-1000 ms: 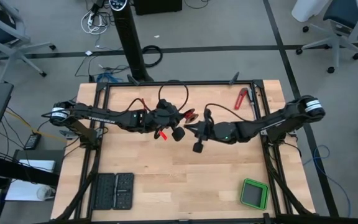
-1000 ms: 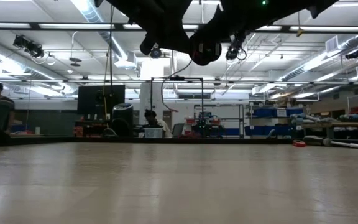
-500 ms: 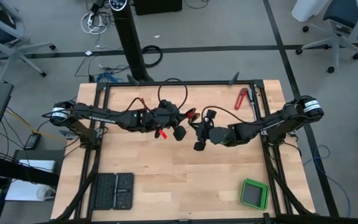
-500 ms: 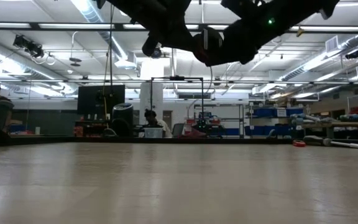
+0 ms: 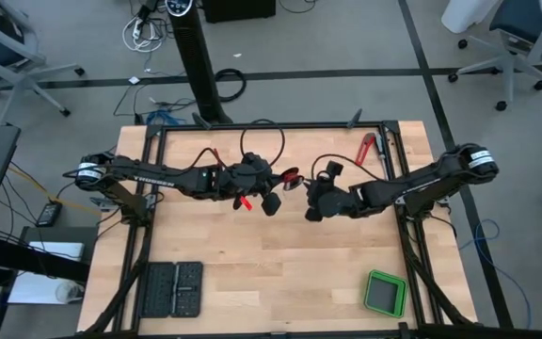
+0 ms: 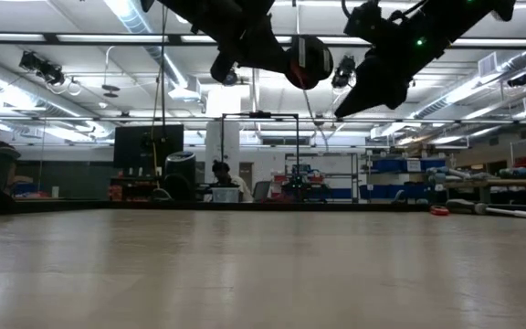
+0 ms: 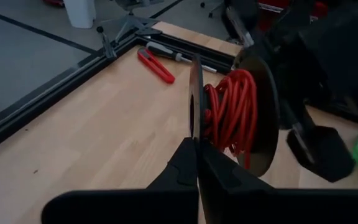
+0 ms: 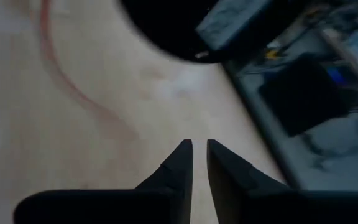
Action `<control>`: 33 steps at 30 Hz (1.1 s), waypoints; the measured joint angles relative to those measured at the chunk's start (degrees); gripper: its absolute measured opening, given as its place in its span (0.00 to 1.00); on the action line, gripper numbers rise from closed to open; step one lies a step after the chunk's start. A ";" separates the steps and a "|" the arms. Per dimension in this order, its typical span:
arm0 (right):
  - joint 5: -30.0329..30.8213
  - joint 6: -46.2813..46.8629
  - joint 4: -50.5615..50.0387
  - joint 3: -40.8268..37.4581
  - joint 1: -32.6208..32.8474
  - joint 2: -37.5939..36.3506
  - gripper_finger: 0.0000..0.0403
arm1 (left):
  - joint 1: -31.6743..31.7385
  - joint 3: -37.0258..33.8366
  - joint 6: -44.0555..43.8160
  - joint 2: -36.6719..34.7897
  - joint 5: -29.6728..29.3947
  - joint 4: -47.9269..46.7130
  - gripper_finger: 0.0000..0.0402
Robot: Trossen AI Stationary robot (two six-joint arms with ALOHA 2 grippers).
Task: Coil cords
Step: Coil the red wire onto the black spool
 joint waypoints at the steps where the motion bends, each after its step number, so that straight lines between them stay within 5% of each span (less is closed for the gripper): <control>1: -1.93 0.51 -0.07 -0.24 -0.02 -0.26 0.11 | 0.00 0.00 0.00 0.00 -0.01 0.02 0.00; 9: -19.72 1.66 14.26 -9.11 -3.00 -0.41 0.12 | 0.00 0.44 0.07 0.00 0.04 0.64 0.00; 16: -33.70 4.55 40.27 -20.18 -7.31 -0.39 0.15 | 0.00 1.36 1.83 0.00 0.75 0.69 0.00; 20: -36.97 6.85 48.80 -23.78 -9.19 -0.39 0.16 | 0.00 1.40 1.92 0.01 0.80 0.95 0.00; 33: -39.71 6.62 51.23 -24.47 -9.66 -0.39 0.23 | -0.13 1.42 3.41 0.02 0.90 3.17 0.00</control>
